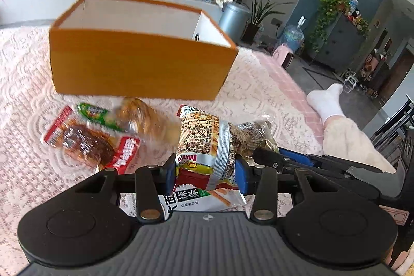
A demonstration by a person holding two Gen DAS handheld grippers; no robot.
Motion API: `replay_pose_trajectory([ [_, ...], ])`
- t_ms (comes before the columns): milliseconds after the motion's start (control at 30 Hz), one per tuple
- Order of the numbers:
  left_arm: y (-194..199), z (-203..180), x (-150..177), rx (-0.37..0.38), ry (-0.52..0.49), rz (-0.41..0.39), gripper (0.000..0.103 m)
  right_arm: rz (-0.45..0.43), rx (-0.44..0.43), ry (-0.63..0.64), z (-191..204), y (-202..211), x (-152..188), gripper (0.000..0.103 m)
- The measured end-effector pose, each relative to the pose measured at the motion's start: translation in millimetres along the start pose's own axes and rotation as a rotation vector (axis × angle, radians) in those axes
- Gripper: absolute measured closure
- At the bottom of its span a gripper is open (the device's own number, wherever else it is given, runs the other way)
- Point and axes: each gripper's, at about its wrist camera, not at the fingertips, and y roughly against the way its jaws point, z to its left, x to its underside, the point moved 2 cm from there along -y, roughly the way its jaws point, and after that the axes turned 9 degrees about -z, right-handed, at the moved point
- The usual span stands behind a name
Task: Organize snacks
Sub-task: 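Carry both held snacks up and over the orange box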
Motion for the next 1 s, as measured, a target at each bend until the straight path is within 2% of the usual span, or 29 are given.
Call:
replay_pose_trajectory([
  [333, 34, 0, -15, -0.006, 0.008, -0.092, 0.053, -0.086, -0.017, 0.006, 16, 43, -20, 0.073],
  [567, 43, 3, -40, -0.041, -0.019, -0.142, 0.053, -0.143, -0.045, 0.031, 26, 59, -49, 0.074],
  [767, 41, 16, -72, -0.049, -0.025, -0.163, 0.053, -0.166, -0.074, 0.070, 34, 51, -86, 0.074],
  [1000, 19, 31, -109, -0.092, -0.036, -0.140, 0.053, -0.156, -0.103, 0.110, 44, 18, -128, 0.074],
])
